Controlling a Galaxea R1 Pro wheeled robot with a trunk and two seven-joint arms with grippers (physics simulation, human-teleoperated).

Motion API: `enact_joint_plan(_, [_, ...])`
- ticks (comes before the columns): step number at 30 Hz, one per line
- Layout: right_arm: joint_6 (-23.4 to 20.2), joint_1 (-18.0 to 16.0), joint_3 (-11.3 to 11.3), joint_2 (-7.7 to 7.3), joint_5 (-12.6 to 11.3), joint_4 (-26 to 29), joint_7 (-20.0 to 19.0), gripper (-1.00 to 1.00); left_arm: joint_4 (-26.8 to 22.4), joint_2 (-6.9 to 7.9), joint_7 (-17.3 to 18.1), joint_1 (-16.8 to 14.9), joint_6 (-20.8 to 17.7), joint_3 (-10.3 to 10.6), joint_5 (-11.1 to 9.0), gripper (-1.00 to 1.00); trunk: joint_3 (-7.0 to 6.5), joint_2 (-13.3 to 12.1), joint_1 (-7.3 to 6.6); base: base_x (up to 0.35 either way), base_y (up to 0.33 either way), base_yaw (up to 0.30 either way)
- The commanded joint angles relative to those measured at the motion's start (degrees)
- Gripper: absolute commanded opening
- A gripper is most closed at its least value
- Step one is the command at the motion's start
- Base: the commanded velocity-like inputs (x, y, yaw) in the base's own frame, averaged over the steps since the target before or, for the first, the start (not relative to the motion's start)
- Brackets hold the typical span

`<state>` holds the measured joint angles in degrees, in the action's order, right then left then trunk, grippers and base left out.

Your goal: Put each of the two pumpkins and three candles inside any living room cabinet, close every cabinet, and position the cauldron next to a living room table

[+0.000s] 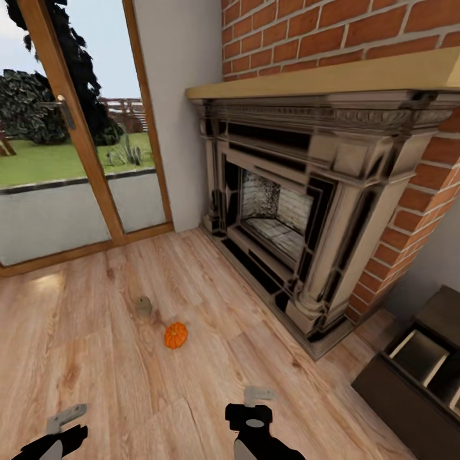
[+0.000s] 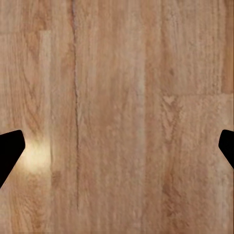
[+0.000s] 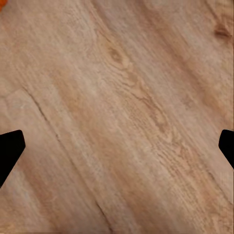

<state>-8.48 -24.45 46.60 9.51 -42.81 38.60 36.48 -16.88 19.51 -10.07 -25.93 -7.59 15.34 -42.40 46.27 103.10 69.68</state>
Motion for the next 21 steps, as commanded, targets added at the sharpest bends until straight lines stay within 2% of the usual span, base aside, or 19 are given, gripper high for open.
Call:
enact_joint_plan(1, [-0.3, -0.1, 0.2, -0.03, -0.2, 0.1, 0.4, 1.0, -0.2, 0.07, -0.4, 0.0, -0.2, 0.5, -0.5, 1.0, 0.05, 0.0, 0.02, 0.263, 0.18, 0.281])
enact_joint_plan(12, [-0.2, -0.1, 0.3, 0.05, -0.2, 0.1, 0.4, 1.0, -0.1, 0.09, -0.4, 0.0, -0.2, 0.6, -0.5, 1.0, 0.05, 0.0, 0.02, 0.244, 0.198, 0.282])
enact_joint_plan(21, [-0.2, -0.1, 0.3, -0.02, -0.2, 0.0, 0.4, 1.0, -0.2, 0.09, -0.4, 0.1, -0.2, 0.6, -0.4, 1.0, 0.05, 0.0, 0.02, 0.075, 0.274, 0.282])
